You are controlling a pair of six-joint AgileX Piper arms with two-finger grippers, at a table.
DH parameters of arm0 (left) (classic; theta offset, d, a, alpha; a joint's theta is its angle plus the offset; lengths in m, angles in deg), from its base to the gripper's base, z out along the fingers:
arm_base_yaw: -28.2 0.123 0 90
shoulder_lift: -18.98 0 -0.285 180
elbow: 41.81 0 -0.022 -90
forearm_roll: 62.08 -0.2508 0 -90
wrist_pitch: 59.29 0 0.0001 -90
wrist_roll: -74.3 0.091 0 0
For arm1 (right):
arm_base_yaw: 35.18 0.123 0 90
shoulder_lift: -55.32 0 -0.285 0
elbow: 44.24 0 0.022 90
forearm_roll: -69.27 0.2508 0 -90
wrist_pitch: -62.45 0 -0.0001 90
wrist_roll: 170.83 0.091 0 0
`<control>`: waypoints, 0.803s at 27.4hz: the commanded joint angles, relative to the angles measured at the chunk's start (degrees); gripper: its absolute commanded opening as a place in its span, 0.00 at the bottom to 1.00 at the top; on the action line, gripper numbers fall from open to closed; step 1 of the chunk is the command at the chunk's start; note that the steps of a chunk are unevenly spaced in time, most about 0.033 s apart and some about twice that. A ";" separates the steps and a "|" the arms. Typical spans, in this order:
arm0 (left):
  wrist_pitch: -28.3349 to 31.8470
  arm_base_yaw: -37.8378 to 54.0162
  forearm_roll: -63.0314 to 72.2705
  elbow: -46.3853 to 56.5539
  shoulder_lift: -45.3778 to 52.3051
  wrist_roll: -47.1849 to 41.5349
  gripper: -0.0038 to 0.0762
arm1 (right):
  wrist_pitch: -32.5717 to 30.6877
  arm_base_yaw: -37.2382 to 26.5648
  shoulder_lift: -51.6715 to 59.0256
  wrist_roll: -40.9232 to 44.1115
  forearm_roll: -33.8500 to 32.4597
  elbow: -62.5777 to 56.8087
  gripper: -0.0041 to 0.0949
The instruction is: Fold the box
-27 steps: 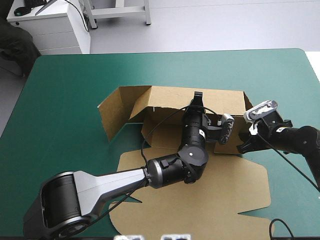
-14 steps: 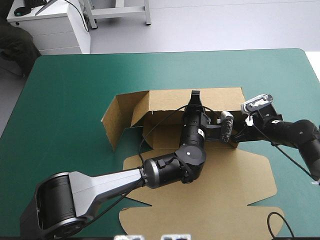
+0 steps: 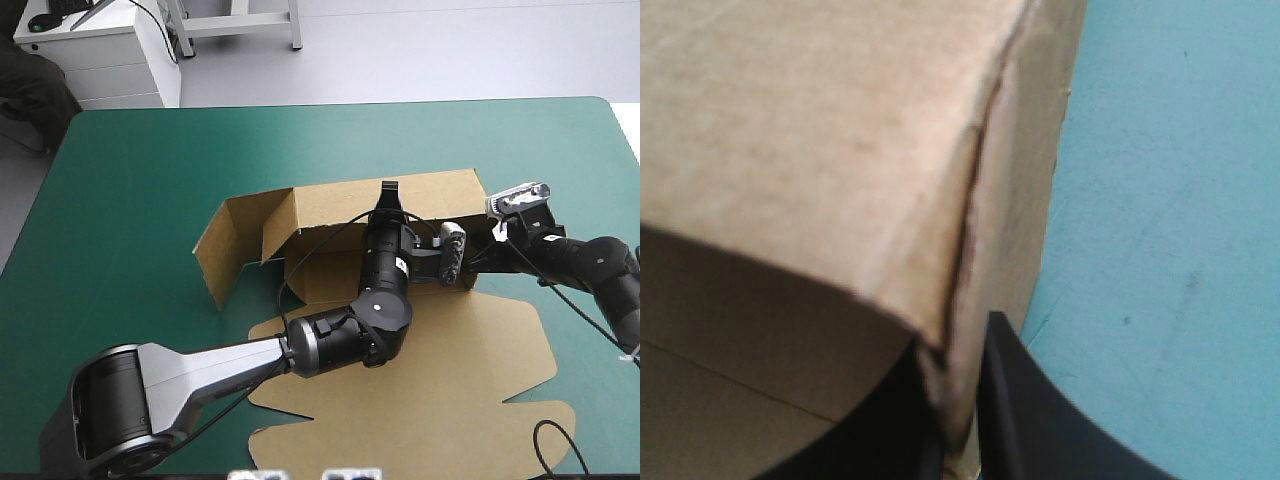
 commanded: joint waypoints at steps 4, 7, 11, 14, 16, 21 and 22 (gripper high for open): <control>-1.13 -0.26 -2.09 -1.31 3.28 -1.09 0.11 | -0.31 0.14 1.13 2.19 1.92 1.73 0.04; -1.13 -0.26 -2.09 -1.31 3.28 -1.09 0.26 | 0.53 0.14 1.13 5.07 0.29 1.73 0.04; -1.23 -0.26 -2.09 -1.31 3.28 -1.09 0.49 | 1.35 0.14 1.13 7.78 -2.67 1.73 0.04; -1.35 -0.50 -2.09 -1.31 3.28 -1.20 0.57 | 2.33 0.14 1.13 9.42 -3.79 1.73 0.04; -2.47 -1.37 -2.27 -1.31 3.28 -1.20 0.56 | 3.06 0.14 0.91 9.74 -4.34 1.84 0.04; -6.49 -6.14 -5.75 -1.31 3.28 -1.20 0.56 | 3.89 0.14 -1.31 11.74 -5.24 3.09 0.04; -7.61 -8.00 -7.36 -1.31 3.28 -1.31 0.56 | 3.89 0.14 -2.13 11.74 -5.24 3.64 0.04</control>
